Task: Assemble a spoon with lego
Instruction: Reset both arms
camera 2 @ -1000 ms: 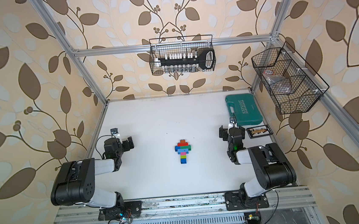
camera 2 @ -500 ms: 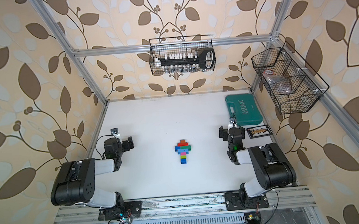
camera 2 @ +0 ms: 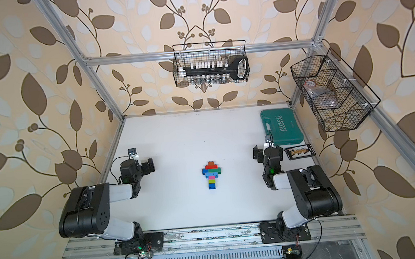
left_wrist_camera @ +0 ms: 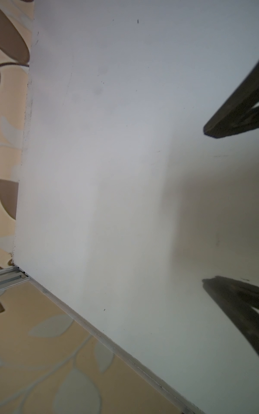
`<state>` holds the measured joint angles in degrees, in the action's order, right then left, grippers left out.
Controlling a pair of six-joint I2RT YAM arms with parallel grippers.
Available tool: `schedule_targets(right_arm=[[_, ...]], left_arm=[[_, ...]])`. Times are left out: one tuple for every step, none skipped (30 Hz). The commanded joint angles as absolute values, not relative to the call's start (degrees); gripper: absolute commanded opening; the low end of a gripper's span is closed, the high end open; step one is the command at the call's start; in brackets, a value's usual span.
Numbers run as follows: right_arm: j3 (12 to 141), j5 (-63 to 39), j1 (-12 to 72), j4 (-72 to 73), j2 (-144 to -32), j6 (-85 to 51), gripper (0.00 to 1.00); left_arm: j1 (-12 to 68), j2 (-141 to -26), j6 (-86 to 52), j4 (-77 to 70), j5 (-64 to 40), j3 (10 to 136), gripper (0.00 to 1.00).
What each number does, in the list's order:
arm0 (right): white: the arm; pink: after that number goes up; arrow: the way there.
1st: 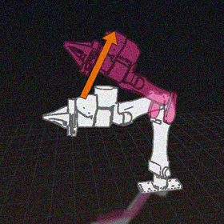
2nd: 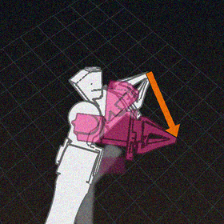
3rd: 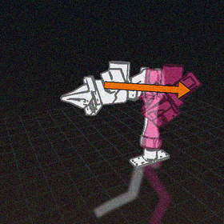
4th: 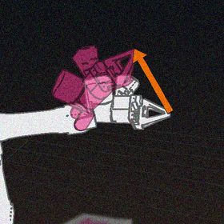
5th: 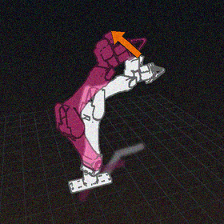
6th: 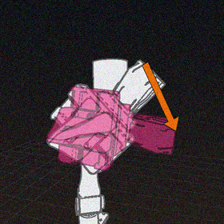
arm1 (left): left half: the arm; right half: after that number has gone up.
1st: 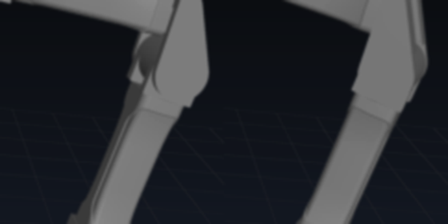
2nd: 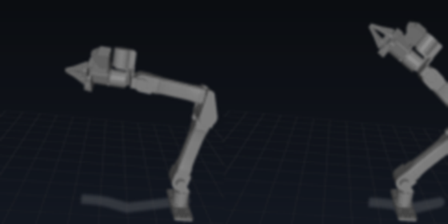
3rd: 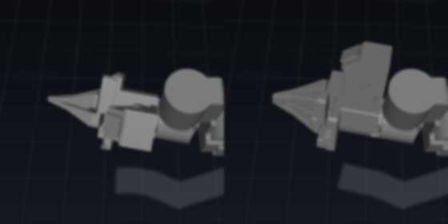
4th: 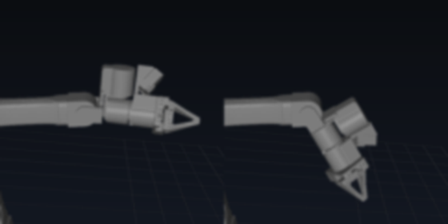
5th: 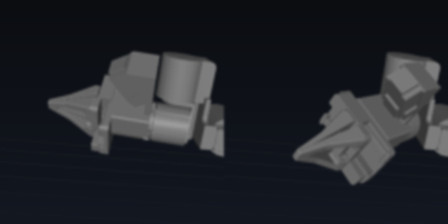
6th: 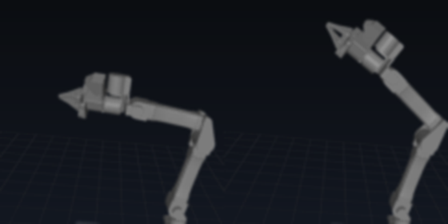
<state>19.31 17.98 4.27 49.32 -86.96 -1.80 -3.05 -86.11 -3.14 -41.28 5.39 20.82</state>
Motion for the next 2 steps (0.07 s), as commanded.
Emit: schedule_targets(right_arm=[[20.86, 15.97, 3.25, 48.28, -86.76, -2.75, 0.98], [20.83, 16.00, 3.24, 48.26, -86.61, -2.58, 0.98]], left_arm=[[-3.39, -85.43, -3.78, -42.80, 4.48, 21.82, 0.99], [-3.34, -85.35, -3.74, -42.80, 4.48, 21.79, 0.99]])
